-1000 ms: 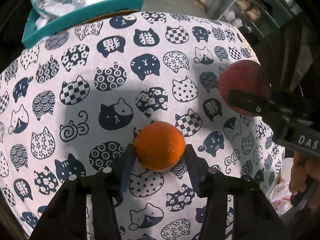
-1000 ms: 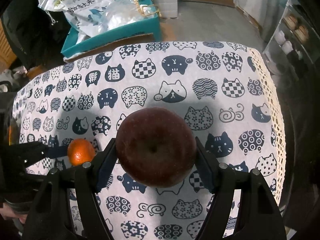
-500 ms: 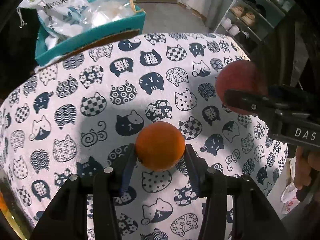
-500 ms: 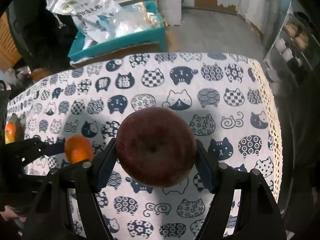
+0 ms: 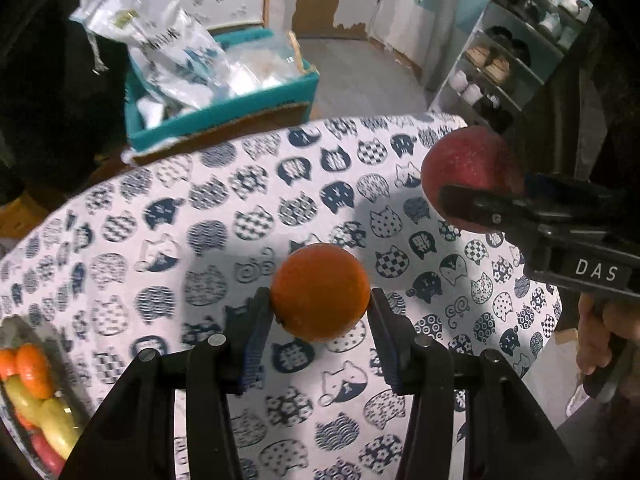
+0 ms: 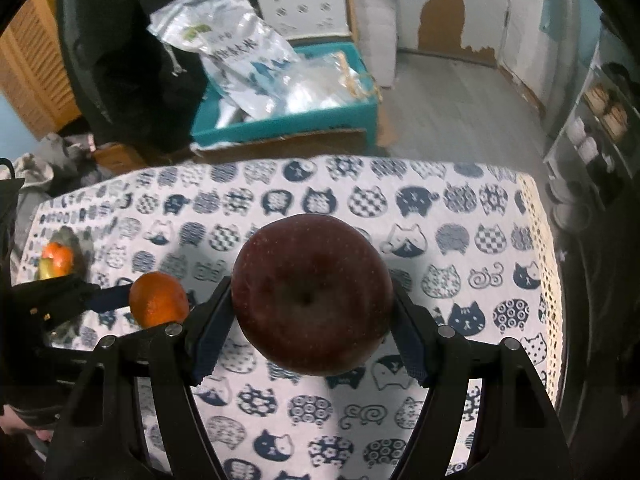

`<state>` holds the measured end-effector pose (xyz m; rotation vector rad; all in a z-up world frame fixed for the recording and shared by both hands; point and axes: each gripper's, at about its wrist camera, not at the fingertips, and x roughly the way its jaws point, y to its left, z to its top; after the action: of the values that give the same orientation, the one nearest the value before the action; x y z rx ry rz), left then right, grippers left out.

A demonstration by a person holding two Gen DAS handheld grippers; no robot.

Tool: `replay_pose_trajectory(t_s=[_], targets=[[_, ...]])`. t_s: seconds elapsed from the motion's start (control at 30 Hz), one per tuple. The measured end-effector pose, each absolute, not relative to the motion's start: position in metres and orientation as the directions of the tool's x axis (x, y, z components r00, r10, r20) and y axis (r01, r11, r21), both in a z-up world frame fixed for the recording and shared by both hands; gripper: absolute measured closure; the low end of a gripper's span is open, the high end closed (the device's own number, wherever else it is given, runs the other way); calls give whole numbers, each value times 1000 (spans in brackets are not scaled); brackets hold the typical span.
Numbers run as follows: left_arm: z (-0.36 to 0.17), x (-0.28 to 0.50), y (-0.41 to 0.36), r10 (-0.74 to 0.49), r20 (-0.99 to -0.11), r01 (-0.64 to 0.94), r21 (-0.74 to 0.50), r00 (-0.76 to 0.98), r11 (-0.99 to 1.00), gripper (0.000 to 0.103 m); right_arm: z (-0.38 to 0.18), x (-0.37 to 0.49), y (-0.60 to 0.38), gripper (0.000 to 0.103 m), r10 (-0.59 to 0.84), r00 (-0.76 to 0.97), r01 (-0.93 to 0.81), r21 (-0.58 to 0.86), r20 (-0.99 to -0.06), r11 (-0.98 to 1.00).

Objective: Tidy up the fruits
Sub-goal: 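Carry the small orange and red apple to the glass bowl with both tools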

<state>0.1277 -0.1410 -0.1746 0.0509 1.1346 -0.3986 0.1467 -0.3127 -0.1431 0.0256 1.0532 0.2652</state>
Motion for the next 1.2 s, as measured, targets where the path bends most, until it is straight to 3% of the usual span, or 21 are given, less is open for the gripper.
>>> replay_pose_trajectory(t_s=[0.7,1.2], targets=[[-87,74,-58,-261,-804,284,-120,534,951,54,-73,119,-237,30,356,532,-367,170,-768,915],[-86,58,12,-251,-792,179,-181,556,967,54,-67,107,-163,30,417,488,-481,163,-767,862]])
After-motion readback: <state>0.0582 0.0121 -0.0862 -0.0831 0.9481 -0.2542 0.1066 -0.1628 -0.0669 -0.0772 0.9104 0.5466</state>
